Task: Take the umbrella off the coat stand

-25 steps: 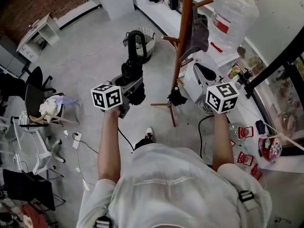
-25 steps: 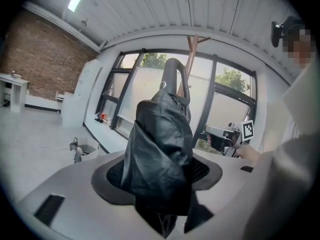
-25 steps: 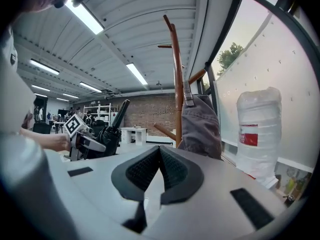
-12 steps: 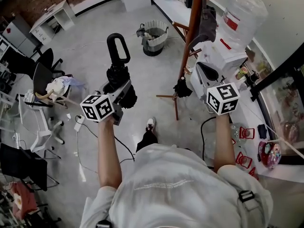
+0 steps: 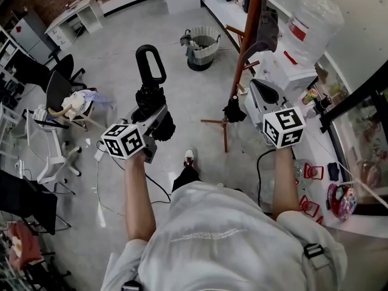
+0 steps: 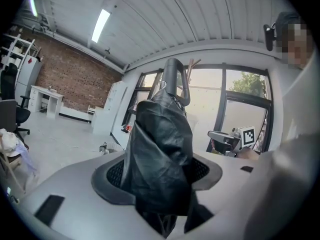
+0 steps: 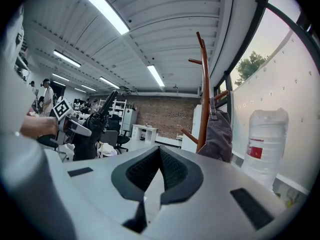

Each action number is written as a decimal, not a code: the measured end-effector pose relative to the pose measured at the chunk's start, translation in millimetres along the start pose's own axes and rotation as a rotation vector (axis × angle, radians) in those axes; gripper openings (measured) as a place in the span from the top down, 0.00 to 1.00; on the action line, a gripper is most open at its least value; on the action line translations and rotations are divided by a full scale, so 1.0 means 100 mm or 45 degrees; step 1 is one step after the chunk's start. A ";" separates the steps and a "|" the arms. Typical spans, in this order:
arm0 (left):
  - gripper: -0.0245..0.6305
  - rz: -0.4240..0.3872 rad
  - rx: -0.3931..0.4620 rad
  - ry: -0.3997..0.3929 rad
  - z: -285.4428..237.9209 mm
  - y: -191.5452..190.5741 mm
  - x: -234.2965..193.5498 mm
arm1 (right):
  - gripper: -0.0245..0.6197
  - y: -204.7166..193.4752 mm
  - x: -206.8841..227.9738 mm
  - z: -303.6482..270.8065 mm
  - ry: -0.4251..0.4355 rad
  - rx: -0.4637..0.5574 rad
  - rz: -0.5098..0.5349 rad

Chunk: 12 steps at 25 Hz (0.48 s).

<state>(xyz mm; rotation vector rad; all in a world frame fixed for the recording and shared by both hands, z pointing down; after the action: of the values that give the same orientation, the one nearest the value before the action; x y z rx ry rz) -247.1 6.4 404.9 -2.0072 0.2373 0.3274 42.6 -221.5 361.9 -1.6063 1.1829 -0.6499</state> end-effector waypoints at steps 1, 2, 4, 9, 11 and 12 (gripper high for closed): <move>0.53 -0.003 -0.001 0.000 -0.01 0.00 0.01 | 0.92 0.00 0.01 0.01 -0.002 0.000 0.001; 0.53 -0.006 -0.003 -0.001 -0.02 0.01 0.03 | 0.92 -0.01 0.02 0.02 -0.004 0.000 0.001; 0.53 -0.014 -0.008 -0.006 -0.05 0.02 0.06 | 0.92 0.00 0.03 0.03 -0.005 -0.003 0.006; 0.53 -0.028 -0.020 -0.017 -0.15 0.04 0.11 | 0.92 -0.02 0.05 0.02 -0.013 -0.025 0.043; 0.53 -0.027 -0.020 -0.024 -0.18 0.05 0.12 | 0.92 -0.02 0.07 0.01 -0.015 -0.030 0.048; 0.53 -0.025 -0.020 -0.028 -0.19 0.06 0.11 | 0.92 -0.02 0.08 0.00 -0.015 -0.031 0.048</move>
<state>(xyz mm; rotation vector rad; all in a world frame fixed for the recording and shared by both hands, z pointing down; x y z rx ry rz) -235.8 -14.1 404.1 -2.0188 0.2013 0.3396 46.0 -228.5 362.9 -1.6027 1.2138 -0.6029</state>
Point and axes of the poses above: the fingertips, and each gripper's own axes: z backward along the fingers, x to its right, y out of its top, the point moved 8 cm from there along z, backward along the fingers, and after that the axes turned 14 degrees about -x, right-handed, at the moved point
